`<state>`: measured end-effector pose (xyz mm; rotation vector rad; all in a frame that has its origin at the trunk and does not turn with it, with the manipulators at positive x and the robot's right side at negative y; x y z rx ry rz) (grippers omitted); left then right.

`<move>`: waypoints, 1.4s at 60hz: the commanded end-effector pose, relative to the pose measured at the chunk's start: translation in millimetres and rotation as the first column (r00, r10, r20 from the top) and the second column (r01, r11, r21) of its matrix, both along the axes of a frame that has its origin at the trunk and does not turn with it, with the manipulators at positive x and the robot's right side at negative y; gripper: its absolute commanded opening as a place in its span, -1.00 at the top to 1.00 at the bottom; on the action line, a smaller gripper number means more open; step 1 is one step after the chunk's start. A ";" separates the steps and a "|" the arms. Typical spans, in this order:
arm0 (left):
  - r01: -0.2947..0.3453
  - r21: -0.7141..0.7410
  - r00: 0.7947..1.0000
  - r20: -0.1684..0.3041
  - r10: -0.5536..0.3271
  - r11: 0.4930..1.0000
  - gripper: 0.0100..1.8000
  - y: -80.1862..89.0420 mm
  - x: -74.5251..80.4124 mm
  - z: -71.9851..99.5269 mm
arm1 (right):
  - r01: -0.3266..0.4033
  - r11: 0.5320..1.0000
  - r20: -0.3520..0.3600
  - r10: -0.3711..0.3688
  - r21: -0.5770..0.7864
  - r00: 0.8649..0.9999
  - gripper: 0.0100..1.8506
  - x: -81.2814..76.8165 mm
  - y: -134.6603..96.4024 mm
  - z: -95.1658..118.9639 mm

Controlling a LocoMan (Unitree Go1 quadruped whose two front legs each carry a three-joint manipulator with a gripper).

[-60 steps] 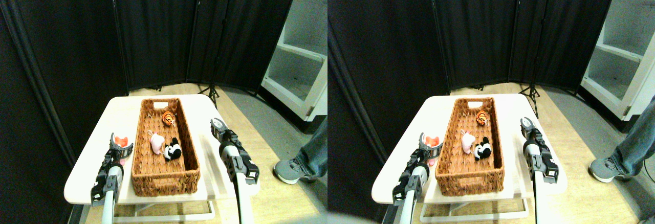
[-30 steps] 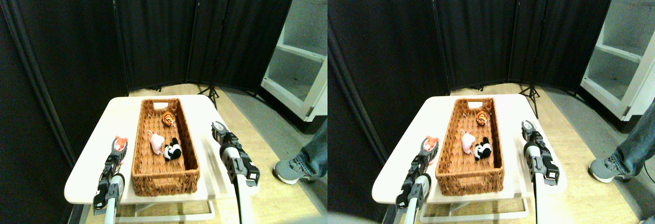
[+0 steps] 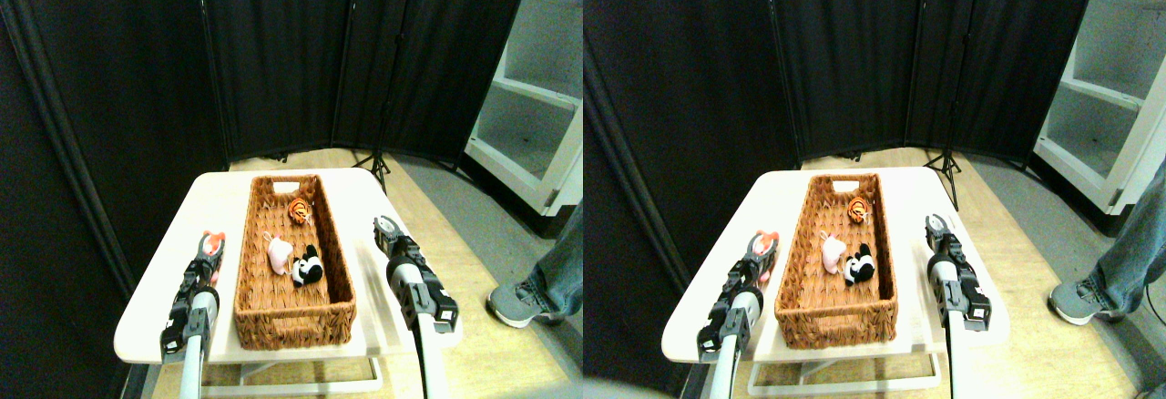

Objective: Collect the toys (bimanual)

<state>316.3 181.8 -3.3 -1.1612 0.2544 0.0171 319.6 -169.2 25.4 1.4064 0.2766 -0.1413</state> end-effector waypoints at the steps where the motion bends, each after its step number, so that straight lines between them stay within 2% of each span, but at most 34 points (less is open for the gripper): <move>1: 0.069 0.026 0.994 0.084 -0.070 0.997 1.00 -7.3 5.4 23.6 | -0.012 1.000 0.051 0.012 0.001 0.999 1.00 1.6 3.1 8.3; 6: 0.093 0.037 0.991 0.089 -0.096 0.995 1.00 -11.1 7.9 32.2 | -0.005 1.000 0.055 0.004 0.008 0.998 1.00 1.4 2.6 8.1; 8: 0.111 0.032 0.990 0.089 -0.113 0.993 1.00 -14.7 9.2 38.0 | -0.022 0.999 0.061 0.024 -0.033 0.998 1.00 1.1 1.4 8.5; 14: 0.143 0.011 0.985 0.100 -0.143 0.990 1.00 -23.9 11.7 48.3 | -0.025 1.000 0.053 0.025 0.006 0.998 1.00 1.5 -0.4 7.9; 27: 0.209 -0.016 0.973 0.106 -0.206 0.978 1.00 -53.7 14.1 78.3 | -0.019 1.000 0.076 0.020 -0.023 0.997 1.00 -2.0 -2.2 7.6; 33: 0.266 -0.035 0.959 0.108 -0.261 0.963 1.00 -68.8 16.2 93.2 | -0.010 1.000 0.076 0.011 -0.011 0.997 1.00 -2.8 -4.3 7.4; 41: 0.301 -0.054 0.950 0.104 -0.294 0.952 1.00 -85.6 16.1 104.9 | -0.029 1.000 0.100 0.028 0.006 0.995 1.00 -3.6 -7.0 7.1; 42: 0.320 -0.072 0.945 0.102 -0.312 0.945 1.00 -92.9 15.5 107.3 | -0.033 0.999 0.110 0.032 0.004 0.993 1.00 -3.5 -8.2 6.6; 50: 0.333 -0.108 0.941 0.103 -0.323 0.937 1.00 -111.7 11.9 108.7 | 0.005 0.998 0.083 -0.009 0.055 0.997 1.00 -5.2 -9.0 6.8; 53: 0.319 -0.122 0.946 0.101 -0.308 0.940 1.00 -117.2 9.8 108.4 | -0.002 0.999 0.081 -0.001 0.038 0.997 1.00 -4.8 -9.3 7.1; 58: 0.318 -0.162 0.948 0.088 -0.307 0.934 1.00 -131.4 6.3 106.8 | -0.009 0.996 0.105 0.019 -0.089 0.994 1.00 -5.5 -9.7 7.8; 60: 0.321 -0.167 0.947 0.080 -0.312 0.932 1.00 -134.6 5.2 104.7 | -0.010 0.998 0.099 0.015 -0.056 0.995 1.00 -5.8 -9.4 8.1; 65: 0.310 -0.170 0.951 0.061 -0.304 0.936 1.00 -136.0 4.5 95.0 | -0.011 1.000 0.094 0.013 -0.021 0.996 1.00 -6.2 -9.3 8.4; 71: 0.301 -0.166 0.954 0.037 -0.299 0.939 1.00 -130.3 5.4 87.2 | -0.006 0.998 0.105 0.012 -0.061 0.994 1.00 -6.4 -9.9 8.5; 74: 0.313 -0.164 0.949 0.019 -0.314 0.936 0.89 -126.6 5.0 85.7 | -0.004 0.998 0.104 0.011 -0.068 0.995 0.99 -5.7 -10.1 7.7; 76: 0.328 -0.167 0.943 0.002 -0.332 0.930 0.66 -124.3 4.6 85.1 | 0.002 1.000 0.092 0.000 -0.021 0.996 1.00 -5.7 -9.8 7.5; 79: 0.339 -0.149 0.939 -0.002 -0.343 0.929 0.41 -122.8 4.2 84.3 | 0.000 1.000 0.086 -0.001 0.010 0.996 1.00 -5.2 -8.9 7.1; 82: 0.341 -0.148 0.939 -0.005 -0.345 0.928 0.35 -122.3 4.0 83.8 | -0.007 1.000 0.089 0.007 -0.003 0.996 1.00 -4.7 -9.0 6.9; 83: 0.336 -0.152 0.939 -0.025 -0.344 0.929 0.20 -121.2 3.2 83.3 | -0.024 0.999 0.098 0.028 -0.039 0.995 1.00 -4.3 -8.8 7.4; 84: 0.336 -0.152 0.939 -0.025 -0.344 0.929 0.20 -121.2 3.2 83.3 | -0.024 0.999 0.098 0.028 -0.039 0.995 1.00 -4.3 -8.8 7.4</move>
